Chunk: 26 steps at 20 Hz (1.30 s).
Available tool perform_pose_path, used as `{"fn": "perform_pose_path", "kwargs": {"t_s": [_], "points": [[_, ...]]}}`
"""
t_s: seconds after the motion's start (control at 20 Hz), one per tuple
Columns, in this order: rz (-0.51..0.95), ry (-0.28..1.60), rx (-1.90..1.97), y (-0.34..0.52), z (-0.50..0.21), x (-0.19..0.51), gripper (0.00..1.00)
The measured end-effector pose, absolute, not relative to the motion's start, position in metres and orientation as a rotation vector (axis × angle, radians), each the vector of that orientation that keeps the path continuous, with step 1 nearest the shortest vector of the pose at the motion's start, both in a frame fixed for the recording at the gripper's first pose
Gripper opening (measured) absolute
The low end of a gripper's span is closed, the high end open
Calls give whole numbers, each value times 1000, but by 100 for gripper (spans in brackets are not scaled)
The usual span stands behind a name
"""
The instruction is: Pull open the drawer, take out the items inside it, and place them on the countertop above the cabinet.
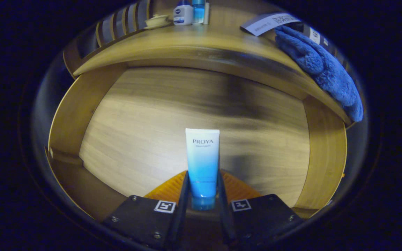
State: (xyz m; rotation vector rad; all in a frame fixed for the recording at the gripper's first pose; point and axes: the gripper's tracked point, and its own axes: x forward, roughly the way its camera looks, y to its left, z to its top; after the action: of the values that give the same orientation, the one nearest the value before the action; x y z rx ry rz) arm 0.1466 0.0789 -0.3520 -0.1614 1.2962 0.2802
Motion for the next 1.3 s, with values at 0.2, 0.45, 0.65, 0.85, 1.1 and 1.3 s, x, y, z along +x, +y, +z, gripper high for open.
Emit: {"fn": "perform_pose_path", "kwargs": {"t_s": [0.2,0.45,0.65,0.85,1.1,1.3], "points": [[302,1194,-173,82,-340,151,43],[347,1042,-143,94,-309,157,43],[378,894,-150,102,-272,164,43],[351,755,-68,113,-222,193,43],[287,695,52,125,-201,260,43],[209,679,73,126,-213,304,43]]}}
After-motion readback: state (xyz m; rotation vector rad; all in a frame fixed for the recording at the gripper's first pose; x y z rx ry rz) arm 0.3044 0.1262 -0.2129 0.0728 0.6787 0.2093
